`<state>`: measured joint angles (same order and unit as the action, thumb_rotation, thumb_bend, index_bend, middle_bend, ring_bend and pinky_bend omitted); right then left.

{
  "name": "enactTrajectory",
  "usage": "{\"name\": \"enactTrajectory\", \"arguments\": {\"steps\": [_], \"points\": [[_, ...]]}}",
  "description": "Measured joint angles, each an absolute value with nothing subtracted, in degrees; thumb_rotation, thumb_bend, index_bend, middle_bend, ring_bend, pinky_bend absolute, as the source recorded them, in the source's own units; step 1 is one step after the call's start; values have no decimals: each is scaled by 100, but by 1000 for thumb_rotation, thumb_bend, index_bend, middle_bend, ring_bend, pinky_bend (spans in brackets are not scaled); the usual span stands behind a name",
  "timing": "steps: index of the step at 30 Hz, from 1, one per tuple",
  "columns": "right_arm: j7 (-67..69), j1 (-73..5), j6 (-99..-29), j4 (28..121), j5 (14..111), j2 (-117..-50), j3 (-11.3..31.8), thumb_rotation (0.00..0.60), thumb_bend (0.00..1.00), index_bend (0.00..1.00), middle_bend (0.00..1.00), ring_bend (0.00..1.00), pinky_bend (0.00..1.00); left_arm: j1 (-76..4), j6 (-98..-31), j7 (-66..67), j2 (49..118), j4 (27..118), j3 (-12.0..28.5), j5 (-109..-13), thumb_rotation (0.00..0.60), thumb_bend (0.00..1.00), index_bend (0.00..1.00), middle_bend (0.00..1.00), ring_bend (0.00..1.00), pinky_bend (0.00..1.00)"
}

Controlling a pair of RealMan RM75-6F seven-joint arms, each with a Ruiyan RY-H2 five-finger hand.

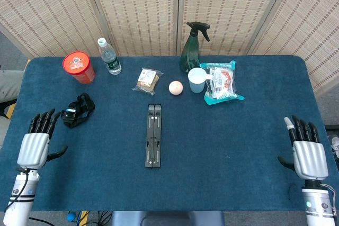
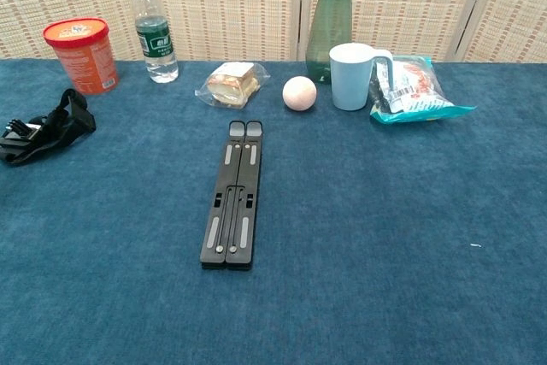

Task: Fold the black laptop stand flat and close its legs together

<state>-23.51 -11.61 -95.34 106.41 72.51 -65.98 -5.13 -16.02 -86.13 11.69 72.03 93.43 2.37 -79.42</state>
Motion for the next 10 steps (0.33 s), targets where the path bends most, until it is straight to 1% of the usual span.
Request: {"name": "enactTrajectory", "arguments": {"steps": [5, 10], "points": [[-2319, -976, -9552, 10603, 7396, -6611, -486, 600, 0, 0, 0, 0, 0, -1417, -8778, 1381, 7203, 9465, 137, -8093, 600, 151, 13, 0, 0, 0], [-2277, -937, -9379, 10474, 7473, -6626, -397, 600, 0, 0, 0, 0, 0, -1322, -8733, 1493, 7223, 9480, 134, -8036, 600, 151, 13, 0, 0, 0]]}}
